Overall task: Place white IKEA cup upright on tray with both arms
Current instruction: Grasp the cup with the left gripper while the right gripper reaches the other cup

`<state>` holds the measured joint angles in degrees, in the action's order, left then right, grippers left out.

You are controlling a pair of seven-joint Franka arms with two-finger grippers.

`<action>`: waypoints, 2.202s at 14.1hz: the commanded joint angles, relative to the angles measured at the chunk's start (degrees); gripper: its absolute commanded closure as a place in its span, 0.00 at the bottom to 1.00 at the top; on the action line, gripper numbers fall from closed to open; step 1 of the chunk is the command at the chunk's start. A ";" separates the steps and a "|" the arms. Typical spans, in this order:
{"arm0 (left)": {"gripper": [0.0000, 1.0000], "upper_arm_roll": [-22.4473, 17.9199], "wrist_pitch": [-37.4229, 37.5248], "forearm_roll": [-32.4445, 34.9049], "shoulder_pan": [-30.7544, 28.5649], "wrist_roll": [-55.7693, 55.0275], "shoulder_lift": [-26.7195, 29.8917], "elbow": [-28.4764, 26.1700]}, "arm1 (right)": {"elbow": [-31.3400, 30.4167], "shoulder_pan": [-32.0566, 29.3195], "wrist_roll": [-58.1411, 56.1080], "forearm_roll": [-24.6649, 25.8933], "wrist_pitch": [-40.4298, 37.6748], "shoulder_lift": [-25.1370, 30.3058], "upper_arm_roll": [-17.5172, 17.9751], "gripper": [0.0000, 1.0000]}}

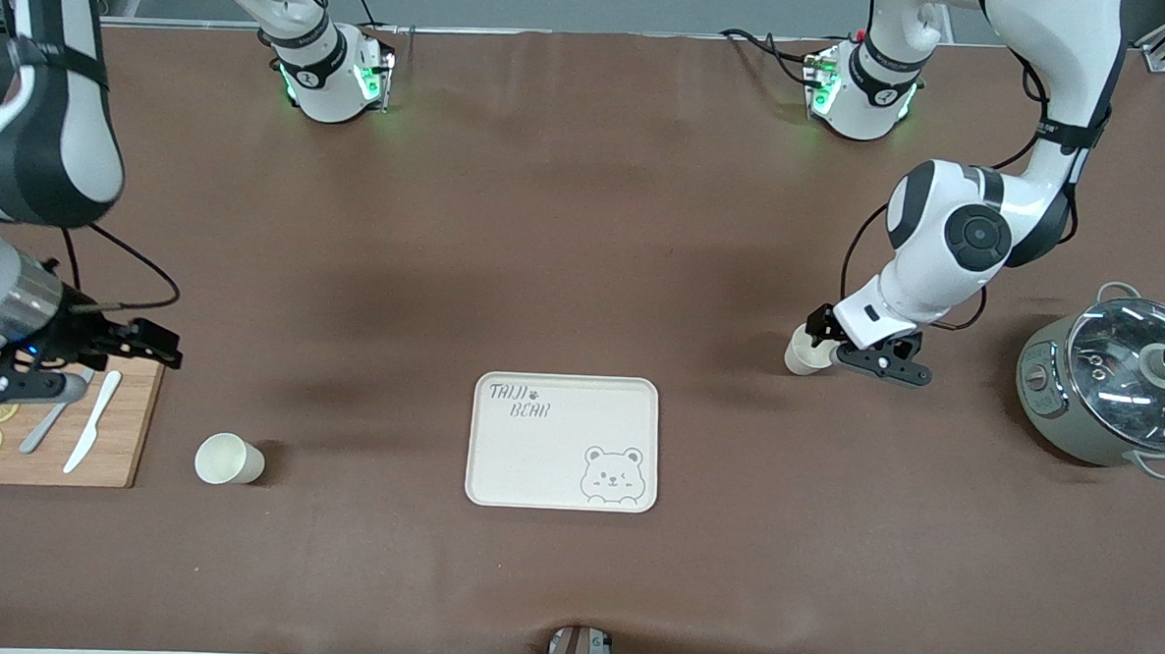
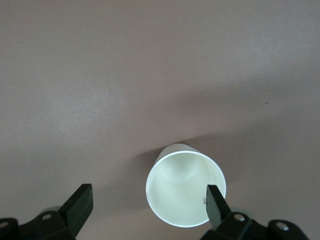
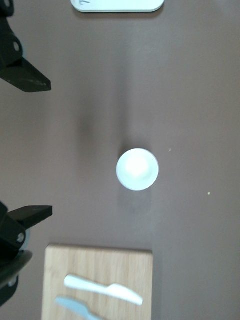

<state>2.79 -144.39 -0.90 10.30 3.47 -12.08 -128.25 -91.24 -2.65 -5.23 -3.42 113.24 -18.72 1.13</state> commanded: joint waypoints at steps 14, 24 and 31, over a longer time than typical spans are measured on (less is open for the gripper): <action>0.00 0.29 -11.26 -0.42 -1.34 2.86 -4.97 -3.59 | 14.69 2.65 -0.57 2.88 12.43 -23.46 -0.34 0.00; 1.00 0.29 -11.26 -0.33 -1.34 4.18 -5.32 -3.06 | 14.51 2.74 -0.22 5.08 14.03 -28.21 -0.52 0.00; 1.00 0.38 -10.48 -0.33 -0.11 1.55 -5.76 0.44 | 14.16 3.09 -0.13 6.84 16.22 -28.65 -0.52 0.31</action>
<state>2.98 -155.12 -0.90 9.67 6.41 -17.23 -130.46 -78.51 0.06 -5.53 2.22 129.67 -46.65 0.74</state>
